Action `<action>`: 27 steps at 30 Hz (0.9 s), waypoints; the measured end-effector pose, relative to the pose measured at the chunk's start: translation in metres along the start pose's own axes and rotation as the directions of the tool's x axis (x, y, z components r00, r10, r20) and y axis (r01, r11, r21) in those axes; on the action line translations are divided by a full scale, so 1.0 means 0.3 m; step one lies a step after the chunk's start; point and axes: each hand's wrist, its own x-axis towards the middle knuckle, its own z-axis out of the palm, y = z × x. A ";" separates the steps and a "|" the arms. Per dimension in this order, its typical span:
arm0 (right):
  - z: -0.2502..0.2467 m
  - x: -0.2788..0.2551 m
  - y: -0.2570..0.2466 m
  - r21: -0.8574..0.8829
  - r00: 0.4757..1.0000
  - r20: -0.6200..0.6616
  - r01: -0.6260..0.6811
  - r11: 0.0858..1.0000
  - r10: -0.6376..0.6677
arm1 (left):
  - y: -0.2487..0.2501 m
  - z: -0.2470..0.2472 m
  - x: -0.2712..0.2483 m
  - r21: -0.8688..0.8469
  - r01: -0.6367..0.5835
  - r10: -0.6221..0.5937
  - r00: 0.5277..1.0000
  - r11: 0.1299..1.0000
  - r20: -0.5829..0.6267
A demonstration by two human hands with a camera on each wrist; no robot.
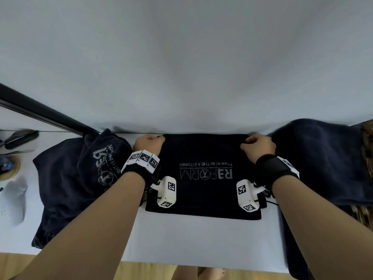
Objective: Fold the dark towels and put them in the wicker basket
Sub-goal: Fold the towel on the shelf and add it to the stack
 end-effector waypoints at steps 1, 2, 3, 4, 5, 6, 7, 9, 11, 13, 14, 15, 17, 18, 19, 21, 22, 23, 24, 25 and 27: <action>0.002 -0.007 0.000 0.020 1.000 0.005 -0.002 1.000 0.002 | -0.003 0.001 -0.007 -0.014 -0.016 0.016 1.000 1.000 -0.022; 0.001 -0.015 0.000 0.040 1.000 0.007 -0.004 0.999 0.004 | -0.006 0.001 -0.016 -0.022 -0.039 0.038 0.998 0.999 -0.045; -0.003 -0.025 0.003 0.058 1.000 0.000 -0.004 0.998 0.004 | -0.012 0.000 -0.026 -0.030 -0.065 0.063 0.996 0.997 -0.057; -0.010 -0.035 0.006 0.077 1.000 -0.013 -0.003 0.997 0.004 | -0.017 -0.005 -0.042 -0.046 -0.090 0.086 0.994 0.995 -0.065; -0.019 -0.048 0.010 0.097 1.000 -0.029 -0.003 0.995 0.006 | -0.024 -0.009 -0.056 -0.072 -0.101 0.097 0.993 0.992 -0.064; -0.030 -0.061 0.014 0.119 0.999 -0.043 0.002 0.993 0.004 | -0.029 -0.017 -0.078 -0.099 -0.120 0.113 0.991 0.988 -0.067; -0.042 -0.074 0.017 0.140 0.999 -0.052 0.011 0.990 -0.004 | -0.040 -0.024 -0.098 -0.123 -0.136 0.127 0.989 0.983 -0.077; -0.064 -0.094 0.019 0.181 0.998 -0.065 0.035 0.983 -0.023 | -0.058 -0.039 -0.144 -0.152 -0.150 0.135 0.986 0.977 -0.100; -0.082 -0.114 0.020 0.223 0.996 -0.073 0.058 0.973 -0.043 | -0.073 -0.059 -0.195 -0.183 -0.143 0.122 0.985 0.973 -0.124; -0.098 -0.137 0.023 0.275 0.993 -0.091 0.095 0.957 -0.072 | -0.087 -0.088 -0.238 -0.242 -0.141 0.110 0.984 0.960 -0.137; -0.107 -0.154 0.027 0.315 0.992 -0.096 0.112 0.942 -0.086 | -0.094 -0.106 -0.259 -0.270 -0.145 0.113 0.985 0.952 -0.132; -0.119 -0.174 0.031 0.363 0.990 -0.097 0.132 0.923 -0.103 | -0.107 -0.125 -0.276 -0.300 -0.150 0.117 0.985 0.942 -0.125; -0.142 -0.219 0.042 0.446 0.985 -0.095 0.173 0.878 -0.146 | -0.129 -0.170 -0.308 -0.360 -0.154 0.122 0.986 0.920 -0.110; -0.164 -0.256 0.049 0.477 0.981 -0.097 0.193 0.858 -0.167 | -0.138 -0.199 -0.335 -0.393 -0.162 0.129 0.986 0.905 -0.108; -0.183 -0.290 0.059 0.501 0.978 -0.100 0.207 0.840 -0.182 | -0.149 -0.223 -0.353 -0.427 -0.172 0.141 0.985 0.888 -0.104; -0.225 -0.365 0.085 0.543 0.975 -0.110 0.220 0.811 -0.190 | -0.165 -0.270 -0.396 -0.499 -0.193 0.173 0.981 0.845 -0.087; -0.246 -0.404 0.100 0.563 0.976 -0.115 0.219 0.797 -0.187 | -0.171 -0.291 -0.418 -0.538 -0.199 0.187 0.979 0.819 -0.078; -0.267 -0.442 0.117 0.582 0.975 -0.119 0.221 0.783 -0.187 | -0.179 -0.310 -0.438 -0.579 -0.197 0.193 0.979 0.791 -0.069; -0.288 -0.479 0.133 0.601 0.973 -0.124 0.229 0.766 -0.194 | -0.184 -0.328 -0.460 -0.617 -0.186 0.189 0.980 0.765 -0.060; -0.311 -0.516 0.148 0.621 0.970 -0.131 0.240 0.746 -0.203 | -0.189 -0.345 -0.482 -0.645 -0.180 0.191 0.980 0.743 -0.053; -0.356 -0.583 0.173 0.648 0.963 -0.155 0.267 0.713 -0.220 | -0.193 -0.373 -0.532 -0.674 -0.191 0.214 0.976 0.714 -0.049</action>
